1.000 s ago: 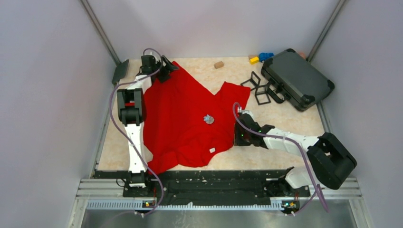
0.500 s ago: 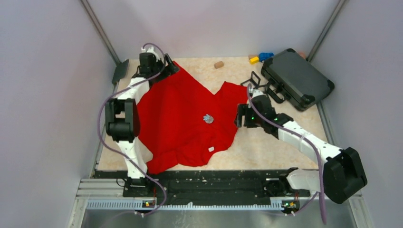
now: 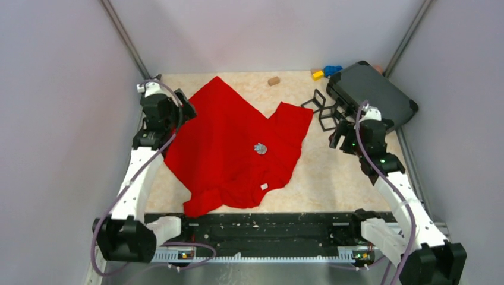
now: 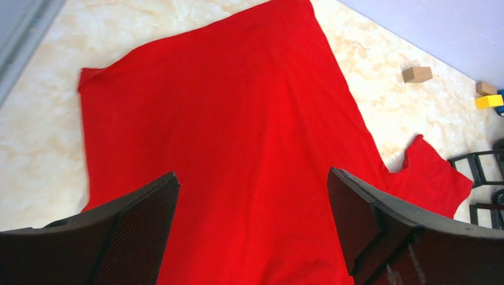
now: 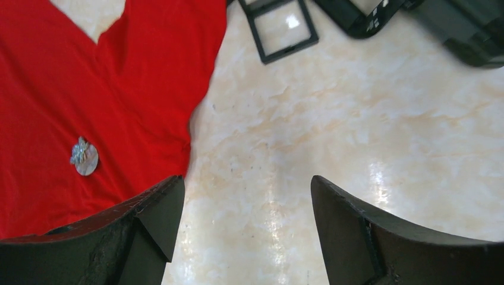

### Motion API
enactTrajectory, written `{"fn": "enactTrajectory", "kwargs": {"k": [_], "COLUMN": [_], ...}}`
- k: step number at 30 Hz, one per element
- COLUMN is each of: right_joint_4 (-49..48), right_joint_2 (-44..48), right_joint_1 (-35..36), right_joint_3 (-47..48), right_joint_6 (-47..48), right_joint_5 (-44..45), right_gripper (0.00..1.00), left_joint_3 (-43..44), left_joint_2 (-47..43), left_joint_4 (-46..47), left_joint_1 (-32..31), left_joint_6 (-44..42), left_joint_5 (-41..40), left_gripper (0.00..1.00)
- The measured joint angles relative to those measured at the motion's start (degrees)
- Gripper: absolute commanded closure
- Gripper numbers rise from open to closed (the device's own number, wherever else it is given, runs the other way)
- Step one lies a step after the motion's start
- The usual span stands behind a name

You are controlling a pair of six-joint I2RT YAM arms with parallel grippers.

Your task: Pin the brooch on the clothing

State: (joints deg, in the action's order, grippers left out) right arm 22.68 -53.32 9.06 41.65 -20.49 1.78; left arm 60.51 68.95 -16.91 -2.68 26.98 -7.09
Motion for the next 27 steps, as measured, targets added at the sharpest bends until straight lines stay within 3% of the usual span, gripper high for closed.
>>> {"fn": "enactTrajectory", "kwargs": {"k": [7, 14, 19, 27], "right_joint_4": [-0.15, -4.87, -7.08, -7.28], "right_joint_2": [9.38, 18.32, 22.97, 22.77], "right_joint_1": [-0.02, -0.02, -0.02, -0.02], "right_joint_3": [0.04, -1.99, -5.66, -5.77], "right_joint_6": [3.26, 6.56, 7.67, 8.5], "right_joint_5": [8.41, 9.9, 9.66, 9.55], "right_gripper": [0.2, 0.21, 0.21, 0.21], "left_joint_3": [0.11, -10.56, -13.46, -13.46], "left_joint_2": [-16.9, -33.31, -33.92, -33.44], "left_joint_4": [-12.85, -9.81, -10.03, -9.81], "left_joint_1": [-0.55, -0.66, -0.66, -0.63], "left_joint_6": [-4.81, -13.22, -15.63, -16.44], "left_joint_5": [-2.62, -3.04, -2.78, -1.95], "left_gripper": [0.01, 0.01, 0.01, 0.01]}}
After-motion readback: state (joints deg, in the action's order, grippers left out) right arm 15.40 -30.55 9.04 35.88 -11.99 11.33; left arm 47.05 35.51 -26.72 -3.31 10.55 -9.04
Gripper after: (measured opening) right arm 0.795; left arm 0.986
